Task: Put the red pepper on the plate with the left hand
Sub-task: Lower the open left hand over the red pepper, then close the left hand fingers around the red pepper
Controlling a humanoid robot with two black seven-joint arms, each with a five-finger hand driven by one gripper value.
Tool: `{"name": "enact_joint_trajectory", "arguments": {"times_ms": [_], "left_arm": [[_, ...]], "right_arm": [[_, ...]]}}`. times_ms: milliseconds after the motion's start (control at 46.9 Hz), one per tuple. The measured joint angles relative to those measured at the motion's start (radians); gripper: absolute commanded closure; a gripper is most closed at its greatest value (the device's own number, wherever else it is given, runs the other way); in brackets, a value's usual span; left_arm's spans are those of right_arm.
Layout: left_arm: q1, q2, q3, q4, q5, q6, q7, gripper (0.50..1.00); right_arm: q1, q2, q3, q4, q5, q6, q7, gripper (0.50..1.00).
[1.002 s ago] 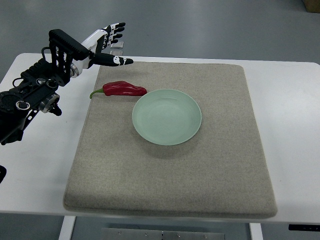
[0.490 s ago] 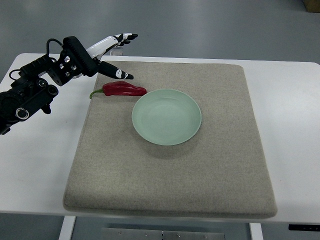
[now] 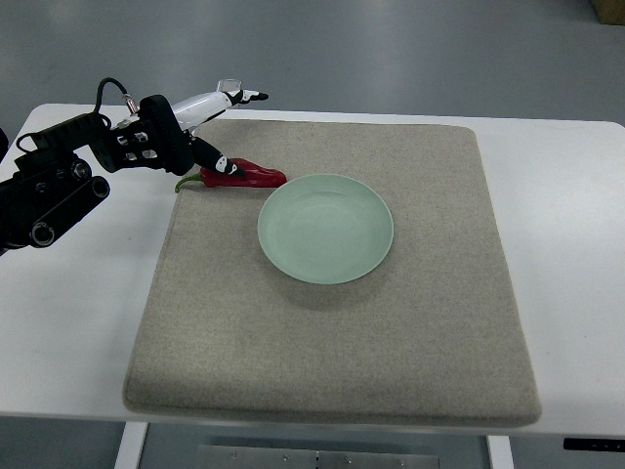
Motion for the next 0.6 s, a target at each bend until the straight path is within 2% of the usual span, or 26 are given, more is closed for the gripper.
{"name": "enact_joint_trajectory", "arguments": {"times_ms": [256, 426, 554, 597], "left_arm": [[0.005, 0.002, 0.009, 0.006, 0.131, 0.006, 0.0, 0.574], [0.002, 0.002, 0.048, 0.008, 0.144, 0.03, 0.003, 0.634], [-0.004, 0.002, 0.083, 0.012, 0.145, 0.047, 0.006, 0.649], [-0.004, 0.002, 0.088, 0.012, 0.145, 0.05, 0.006, 0.669]], "right_arm": [[0.0, 0.0, 0.0, 0.0, 0.0, 0.0, 0.0, 0.568], [0.0, 0.0, 0.0, 0.0, 0.0, 0.0, 0.0, 0.568], [0.0, 0.0, 0.0, 0.0, 0.0, 0.0, 0.0, 0.568], [0.0, 0.0, 0.0, 0.0, 0.0, 0.0, 0.0, 0.568]]}}
